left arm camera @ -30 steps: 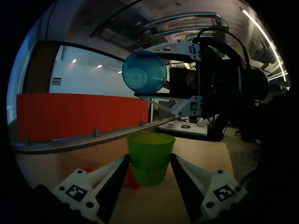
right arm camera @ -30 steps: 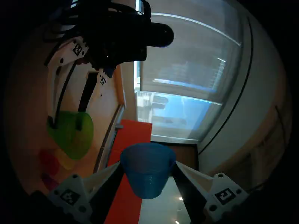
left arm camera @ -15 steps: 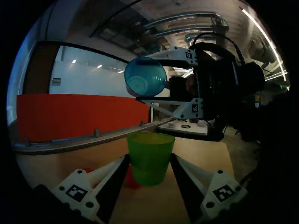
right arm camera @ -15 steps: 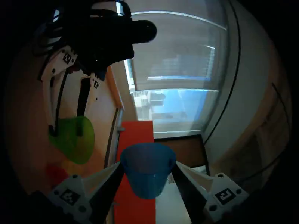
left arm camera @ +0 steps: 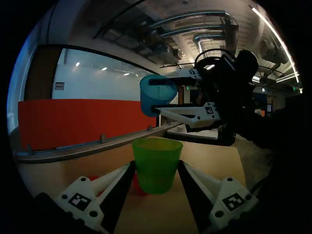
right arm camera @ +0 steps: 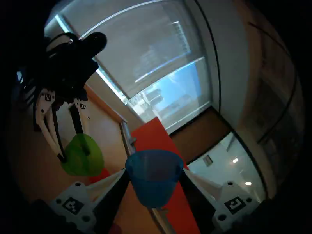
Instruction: Pour water
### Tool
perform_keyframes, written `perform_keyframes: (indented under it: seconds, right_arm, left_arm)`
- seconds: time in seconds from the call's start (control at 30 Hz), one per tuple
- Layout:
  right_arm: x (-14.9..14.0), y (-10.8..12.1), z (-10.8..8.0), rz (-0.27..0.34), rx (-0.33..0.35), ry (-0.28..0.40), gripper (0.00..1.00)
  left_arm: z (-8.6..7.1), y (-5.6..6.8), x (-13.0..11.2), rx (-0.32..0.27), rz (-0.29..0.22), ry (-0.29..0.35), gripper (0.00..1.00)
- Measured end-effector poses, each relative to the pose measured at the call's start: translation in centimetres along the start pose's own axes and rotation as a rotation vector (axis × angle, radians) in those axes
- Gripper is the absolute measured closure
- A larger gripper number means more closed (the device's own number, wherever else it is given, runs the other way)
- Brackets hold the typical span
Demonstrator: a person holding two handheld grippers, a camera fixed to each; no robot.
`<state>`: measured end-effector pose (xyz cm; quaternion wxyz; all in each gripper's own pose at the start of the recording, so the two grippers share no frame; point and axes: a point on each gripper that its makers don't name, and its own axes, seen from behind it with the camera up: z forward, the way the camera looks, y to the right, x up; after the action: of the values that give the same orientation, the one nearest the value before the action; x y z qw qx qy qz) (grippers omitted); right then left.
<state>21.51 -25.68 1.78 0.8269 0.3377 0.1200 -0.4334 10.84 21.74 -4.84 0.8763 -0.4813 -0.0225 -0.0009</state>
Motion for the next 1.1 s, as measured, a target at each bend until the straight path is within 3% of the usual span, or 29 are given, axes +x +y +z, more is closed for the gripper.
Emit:
perform_keyframes:
  seconds: [0.3,0.4,0.7,0.9,1.1]
  right_arm:
    - [-1.4,-1.6,-1.7,0.465,0.098,0.007,0.12]
    - [-1.8,-1.8,-2.2,0.566,0.114,0.008,0.12]
    - [-3.0,-2.5,-2.8,0.741,0.142,-0.014,0.12]
    - [-4.9,-3.9,-3.1,0.797,0.171,-0.061,0.12]
    - [-6.9,-6.0,-3.4,0.811,0.216,-0.122,0.11]
  left_arm:
    - [0.2,-0.3,-0.4,0.006,0.011,-0.022,0.21]
    - [0.3,-0.4,-0.5,0.008,0.01,-0.025,0.21]
    - [0.3,-1.0,-0.5,0.018,0.008,-0.036,0.22]
    - [0.2,-1.5,-1.5,0.022,0.013,-0.076,0.21]
    - [0.0,-2.0,-2.9,0.026,0.032,-0.135,0.22]
